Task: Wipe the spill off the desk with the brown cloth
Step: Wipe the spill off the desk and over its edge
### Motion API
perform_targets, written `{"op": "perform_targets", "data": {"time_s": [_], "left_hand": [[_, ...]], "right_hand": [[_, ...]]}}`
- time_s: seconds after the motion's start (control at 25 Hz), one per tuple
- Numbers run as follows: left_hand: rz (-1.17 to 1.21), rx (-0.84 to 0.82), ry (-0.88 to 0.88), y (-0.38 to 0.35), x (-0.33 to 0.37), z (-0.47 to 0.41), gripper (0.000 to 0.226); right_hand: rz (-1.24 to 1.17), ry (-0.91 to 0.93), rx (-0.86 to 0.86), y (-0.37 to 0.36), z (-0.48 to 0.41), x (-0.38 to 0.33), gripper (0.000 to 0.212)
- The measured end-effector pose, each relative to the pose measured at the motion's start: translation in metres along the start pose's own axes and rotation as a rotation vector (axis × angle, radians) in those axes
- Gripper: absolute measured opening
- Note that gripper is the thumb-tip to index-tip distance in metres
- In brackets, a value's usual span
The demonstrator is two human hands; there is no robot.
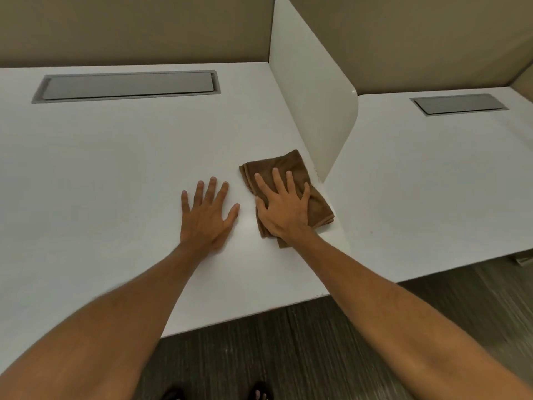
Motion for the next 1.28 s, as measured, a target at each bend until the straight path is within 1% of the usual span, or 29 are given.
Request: {"op": "perform_targets", "data": {"time_s": [0.08, 0.24, 0.32, 0.4, 0.68, 0.96, 1.08, 1.16, 1.28], "left_hand": [[-0.003, 0.004, 0.001, -0.001, 0.000, -0.001, 0.070], [0.000, 0.009, -0.007, -0.002, -0.001, -0.002, 0.071], [0.001, 0.017, -0.009, -0.003, -0.002, -0.002, 0.070], [0.002, 0.015, -0.008, -0.003, -0.003, -0.001, 0.070], [0.011, 0.010, -0.014, -0.002, -0.003, 0.000, 0.069], [0.014, 0.001, -0.008, -0.003, -0.003, 0.000, 0.070], [0.009, 0.005, -0.007, -0.002, -0.003, 0.000, 0.071], [0.018, 0.013, -0.013, -0.002, -0.002, 0.001, 0.071], [0.038, 0.024, -0.015, -0.001, -0.002, 0.000, 0.071]], "right_hand": [[0.004, 0.060, -0.024, -0.001, -0.012, -0.005, 0.057], [0.078, 0.128, -0.092, 0.004, -0.073, -0.004, 0.060], [0.051, 0.104, -0.134, 0.007, -0.095, 0.005, 0.061], [-0.004, 0.051, -0.138, 0.008, -0.101, 0.015, 0.061], [-0.101, -0.091, -0.096, 0.012, -0.069, 0.037, 0.061], [-0.085, -0.123, -0.048, 0.016, 0.014, 0.040, 0.060], [-0.001, -0.101, -0.005, 0.017, 0.052, 0.042, 0.062], [0.042, -0.086, -0.024, 0.022, 0.043, 0.045, 0.066], [0.008, -0.052, -0.126, 0.022, 0.006, 0.045, 0.075]]}}
Point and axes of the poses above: each hand's wrist, its own z-axis away from the middle knuckle, its own y-axis out of the back of the hand, x = y × z, the point moved 2 cm from there along -z, towards the middle knuckle, and after that the axes turned 5 degrees about -z, right-handed, at the moved point
